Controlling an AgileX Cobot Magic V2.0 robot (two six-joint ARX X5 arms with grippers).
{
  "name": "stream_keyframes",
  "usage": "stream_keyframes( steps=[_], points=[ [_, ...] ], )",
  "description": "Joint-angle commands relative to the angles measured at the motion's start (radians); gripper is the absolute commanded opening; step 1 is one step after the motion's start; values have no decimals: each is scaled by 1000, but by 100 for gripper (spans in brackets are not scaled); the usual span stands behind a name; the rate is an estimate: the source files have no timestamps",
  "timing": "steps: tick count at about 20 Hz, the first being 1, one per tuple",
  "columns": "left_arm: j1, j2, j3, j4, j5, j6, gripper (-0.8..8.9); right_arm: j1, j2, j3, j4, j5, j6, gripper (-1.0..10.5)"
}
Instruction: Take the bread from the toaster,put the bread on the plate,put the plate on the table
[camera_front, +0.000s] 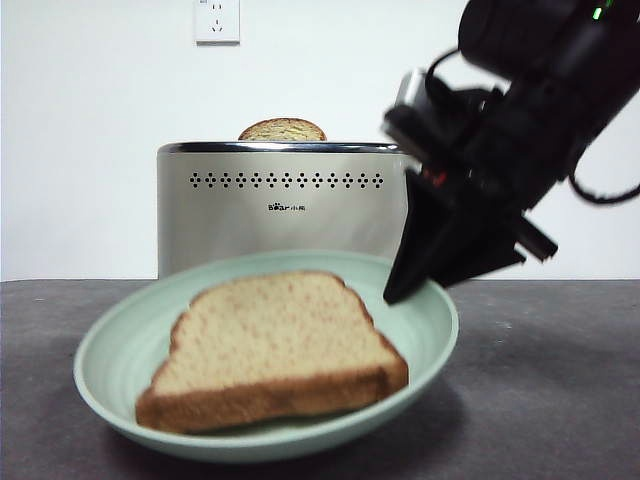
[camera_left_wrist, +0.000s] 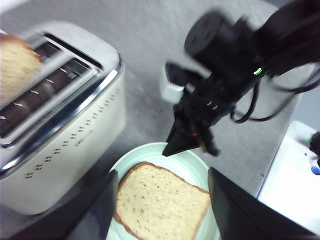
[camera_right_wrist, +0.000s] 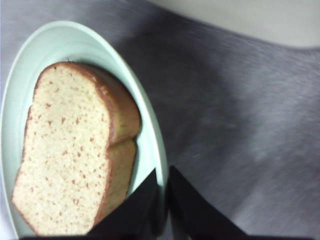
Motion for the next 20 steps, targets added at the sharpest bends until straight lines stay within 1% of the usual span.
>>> stream_keyframes(
  steps=[1, 5, 8, 12, 14, 15, 16, 18, 20],
  points=[
    [-7, -34, 21, -7, -7, -11, 296, -34, 59, 11, 27, -6, 20, 5],
    [-7, -85, 21, -19, -7, -14, 296, -86, 118, 11, 24, -10, 12, 5],
    [-7, -93, 21, -20, -7, -14, 296, -87, 153, 11, 10, -37, 12, 5],
    [-7, -93, 21, -22, -7, -14, 296, -76, 174, 11, 1, -13, 7, 14],
    [-7, -93, 21, -23, -7, -14, 296, -76, 170, 11, -3, 23, 10, 125],
    [-7, -93, 21, -23, -7, -14, 296, -79, 165, 11, -8, 27, 10, 181],
    [-7, -93, 21, -24, -7, -14, 296, -81, 157, 12, -16, 27, 10, 212],
    [-7, -93, 21, -24, -7, -14, 296, -82, 126, 12, -28, 29, 9, 215],
    [-7, -93, 21, -24, -7, -14, 296, -82, 64, 13, -47, 58, 7, 215]
  ],
)
